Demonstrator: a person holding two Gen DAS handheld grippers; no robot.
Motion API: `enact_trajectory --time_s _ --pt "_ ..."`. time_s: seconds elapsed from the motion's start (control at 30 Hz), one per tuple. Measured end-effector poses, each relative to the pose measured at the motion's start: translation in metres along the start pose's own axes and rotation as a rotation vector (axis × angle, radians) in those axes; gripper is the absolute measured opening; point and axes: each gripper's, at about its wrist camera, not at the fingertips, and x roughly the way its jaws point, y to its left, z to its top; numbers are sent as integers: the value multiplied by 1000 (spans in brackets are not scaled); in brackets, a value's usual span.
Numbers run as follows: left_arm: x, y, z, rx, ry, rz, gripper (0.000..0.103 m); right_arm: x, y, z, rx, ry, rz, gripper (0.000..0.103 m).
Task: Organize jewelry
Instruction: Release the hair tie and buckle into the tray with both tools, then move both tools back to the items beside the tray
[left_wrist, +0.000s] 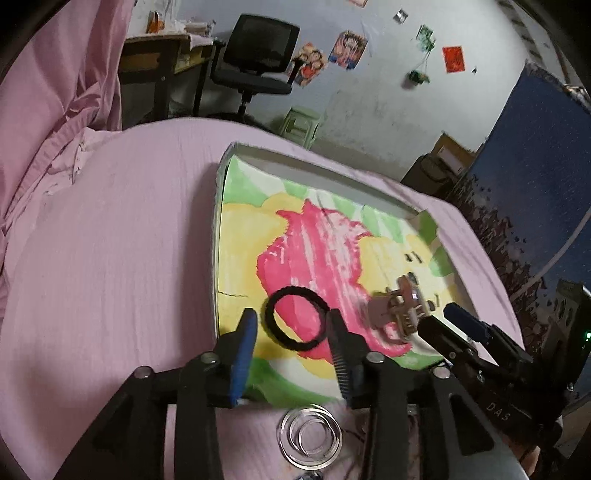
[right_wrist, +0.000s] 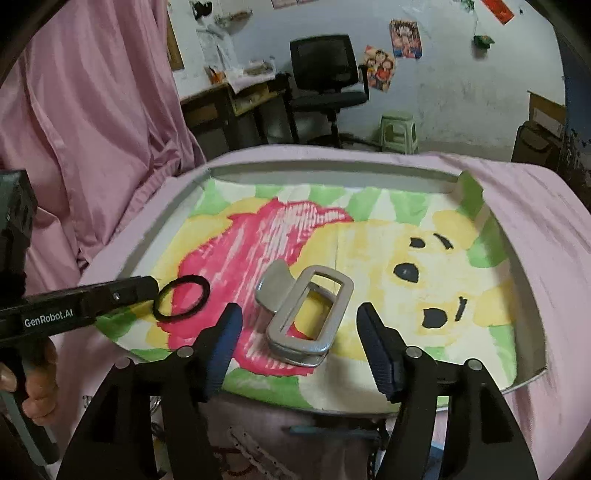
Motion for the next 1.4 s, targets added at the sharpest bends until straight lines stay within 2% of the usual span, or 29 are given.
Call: enact_trajectory --time_s 0.13,0.23,0.37,0.53,0.63,0.83,1.07,1.4 --pt "-28 -5 -13 5 -105 -1 66 -25 -1 -10 20 -84 1 69" --pt "-46 -7 -24 0 -169 0 72 -49 -2 -19 35 -161 -3 77" --pt "-66 -13 -40 30 -236 39 78 -77 -4 -29 41 -243 -16 89" --pt "-88 -23 -58 68 -315 67 87 -112 1 -40 7 -337 -41 99" --pt "-102 -27 -71 92 -360 77 91 -128 6 -47 -19 -378 -52 101" --pt "-119 -34 -93 127 -416 95 93 -155 15 -62 -59 -432 -52 101" --pt "-133 -39 -119 156 -460 124 96 -172 21 -78 -61 -446 -33 101" --pt "-132 -39 -135 163 -417 117 96 -177 15 -96 -71 -418 -54 101"
